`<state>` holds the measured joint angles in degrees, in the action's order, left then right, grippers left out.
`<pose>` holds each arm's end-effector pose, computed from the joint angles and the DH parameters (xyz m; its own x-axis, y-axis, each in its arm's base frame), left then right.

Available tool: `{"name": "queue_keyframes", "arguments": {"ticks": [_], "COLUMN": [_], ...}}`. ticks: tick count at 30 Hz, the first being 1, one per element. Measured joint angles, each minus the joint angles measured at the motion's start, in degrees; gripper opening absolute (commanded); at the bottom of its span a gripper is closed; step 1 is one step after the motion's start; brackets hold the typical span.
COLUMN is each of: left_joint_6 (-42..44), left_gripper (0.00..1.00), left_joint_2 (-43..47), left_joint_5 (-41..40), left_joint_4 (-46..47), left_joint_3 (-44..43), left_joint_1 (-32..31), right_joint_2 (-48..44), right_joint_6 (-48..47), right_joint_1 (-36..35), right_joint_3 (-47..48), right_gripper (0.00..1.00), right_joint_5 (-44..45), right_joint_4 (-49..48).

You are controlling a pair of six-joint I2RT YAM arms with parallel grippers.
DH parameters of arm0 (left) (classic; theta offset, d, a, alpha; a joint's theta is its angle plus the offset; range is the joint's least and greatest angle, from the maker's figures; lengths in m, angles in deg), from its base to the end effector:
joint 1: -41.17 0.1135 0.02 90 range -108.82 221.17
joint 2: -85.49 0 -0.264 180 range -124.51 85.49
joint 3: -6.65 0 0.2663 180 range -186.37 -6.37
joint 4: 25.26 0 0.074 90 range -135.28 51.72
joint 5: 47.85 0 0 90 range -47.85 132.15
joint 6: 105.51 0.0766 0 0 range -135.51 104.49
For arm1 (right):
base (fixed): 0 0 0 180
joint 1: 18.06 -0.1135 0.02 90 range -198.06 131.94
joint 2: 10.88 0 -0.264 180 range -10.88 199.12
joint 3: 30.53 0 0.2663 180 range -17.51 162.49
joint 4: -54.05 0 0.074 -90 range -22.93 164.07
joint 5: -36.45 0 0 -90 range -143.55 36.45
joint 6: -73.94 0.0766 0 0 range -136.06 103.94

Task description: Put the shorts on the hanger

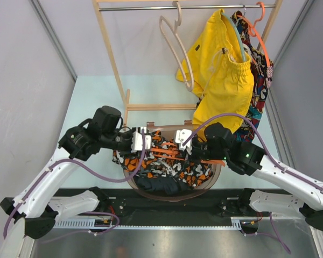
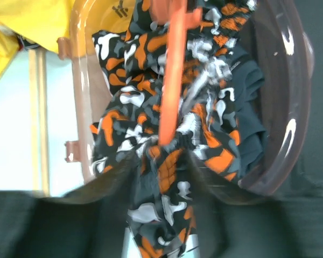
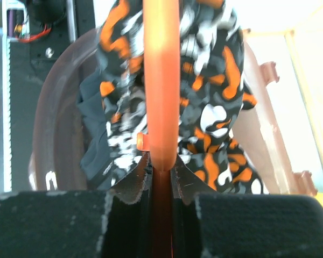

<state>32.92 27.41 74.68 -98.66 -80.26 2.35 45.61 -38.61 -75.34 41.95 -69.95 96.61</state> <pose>0.1397 -0.1653 0.3687 0.2559 0.6037 -0.7550 0.9578 -0.0526 0.2826 0.1235 0.2322 0.3410 0.1386 -0.4649 -0.8744 -0.9642 0.1384 -0.2264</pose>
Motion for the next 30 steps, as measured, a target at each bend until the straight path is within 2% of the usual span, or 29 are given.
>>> {"name": "queue_keyframes", "arguments": {"ticks": [1, 3, 9, 15, 19, 22, 23, 24, 25, 27, 28, 30], "left_joint_6": [-0.4, -0.1, 3.2, 4.6, 3.8, 2.6, 2.2, 1.5, 1.1, 0.2, -0.2, -2.2], "left_gripper": [0.85, 0.89, 0.87, 0.84, 0.77, 0.44, 0.17, 0.06, 0.00, 0.00, 0.00, 0.00], "left_joint_2": [-0.1, -0.1, -0.1, -0.3, -1.6, -2.4, -2.9, -3.3, -3.9, -4.1, -3.9, -3.5], "left_joint_5": [0.1, 0.7, 2.2, 3.0, 2.3, 1.5, 1.1, 0.9, 0.7, 0.5, 0.7, 0.9], "left_joint_4": [-0.3, -1.4, -6.5, -7.3, -3.6, -0.5, 0.4, 1.0, 1.7, 2.8, 3.6, 5.0], "left_joint_3": [-0.2, -0.5, -2.6, -2.6, -1.7, 0.1, 0.6, 0.9, 1.2, 2.0, 2.7, 4.0], "left_joint_1": [0.0, 1.2, 11.5, 11.3, 6.1, 2.3, 1.2, 0.8, 0.5, 0.3, 0.6, 1.6], "right_joint_2": [0.1, -0.1, -1.9, -2.1, -2.1, -2.1, -2.1, -2.1, -2.1, -2.1, -2.2, -3.1], "right_joint_6": [0.0, 0.0, -0.6, -3.2, -5.4, -6.5, -6.8, -6.9, -7.1, -7.1, -7.0, -6.1], "right_joint_1": [0.0, 0.0, 0.8, 1.7, 1.7, 1.7, 1.7, 1.7, 1.7, 1.9, 1.9, 1.7], "right_joint_3": [-0.5, -1.6, -4.3, -5.4, -5.4, -5.4, -5.4, -5.4, -5.4, -5.4, -5.4, -5.4], "right_gripper": [0.00, 0.00, 0.00, 0.00, 0.00, 0.00, 0.00, 0.00, 0.15, 0.44, 0.65, 0.72], "right_joint_5": [0.1, 0.1, -0.5, -2.8, -4.0, -4.4, -4.4, -4.4, -4.0, -2.8, -2.1, -1.1], "right_joint_4": [-1.5, -4.1, -8.3, -10.8, -12.8, -13.2, -13.2, -13.2, -13.1, -12.8, -12.5, -12.0]}}
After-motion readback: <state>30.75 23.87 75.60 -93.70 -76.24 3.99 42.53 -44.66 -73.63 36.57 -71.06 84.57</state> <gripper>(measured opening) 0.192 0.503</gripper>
